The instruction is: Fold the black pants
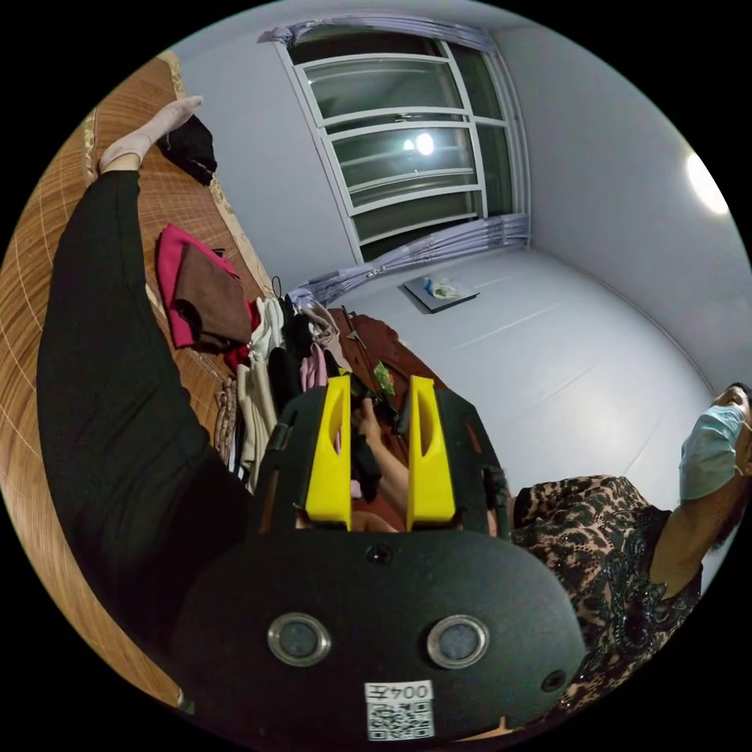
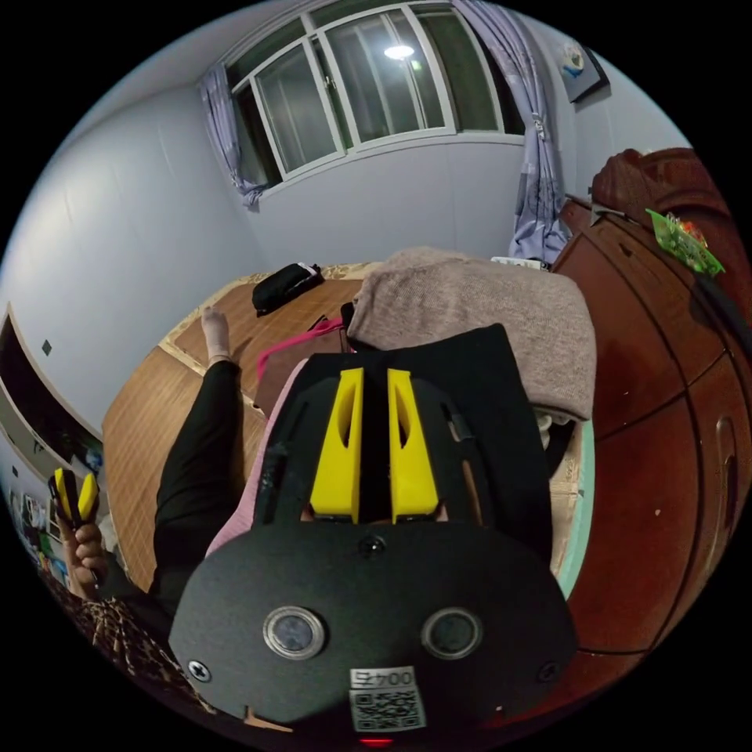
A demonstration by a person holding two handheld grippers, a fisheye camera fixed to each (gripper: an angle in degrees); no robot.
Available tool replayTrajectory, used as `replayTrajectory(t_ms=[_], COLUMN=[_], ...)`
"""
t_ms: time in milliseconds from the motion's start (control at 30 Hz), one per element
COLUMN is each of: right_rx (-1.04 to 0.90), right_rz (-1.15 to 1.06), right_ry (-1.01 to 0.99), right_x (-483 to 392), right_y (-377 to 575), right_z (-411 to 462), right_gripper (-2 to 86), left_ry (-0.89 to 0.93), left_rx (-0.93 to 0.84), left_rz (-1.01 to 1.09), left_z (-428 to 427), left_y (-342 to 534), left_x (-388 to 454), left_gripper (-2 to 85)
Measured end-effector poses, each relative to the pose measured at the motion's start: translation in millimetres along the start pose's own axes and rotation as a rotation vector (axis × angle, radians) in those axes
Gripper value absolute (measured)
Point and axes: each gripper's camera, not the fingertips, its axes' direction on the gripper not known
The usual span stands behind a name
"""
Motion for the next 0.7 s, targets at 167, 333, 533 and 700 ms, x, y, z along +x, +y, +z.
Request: replayTrajectory(t_ms=[167, 333, 533, 700], right_rx=[-0.002, 0.168, 0.273, 0.3], right_rz=[0.004, -0.078, -0.126, -0.163], right_ry=[-0.06, -0.069, -0.048, -0.003], right_x=[7.7, -1.8, 15.7, 38.3], right_y=[-4.7, -27.1, -80.1, -108.0], right_z=[-11.3, -49.9, -52.1, -22.8], right_gripper=[5.2, 10.5, 10.8, 10.5], left_ry=[-0.05, -0.048, -0.08, -0.105], left_rx=[0.025, 0.041, 0.012, -0.018], left_rz=[0.031, -0.01, 0.013, -0.013], left_z=[-6.8, 0.4, 26.5, 52.4], left_y=[-3.5, -12.1, -27.9, -39.2], left_x=[-4.4, -25.3, -37.5, -56.7], left_gripper=[10.9, 10.8, 10.5, 10.3])
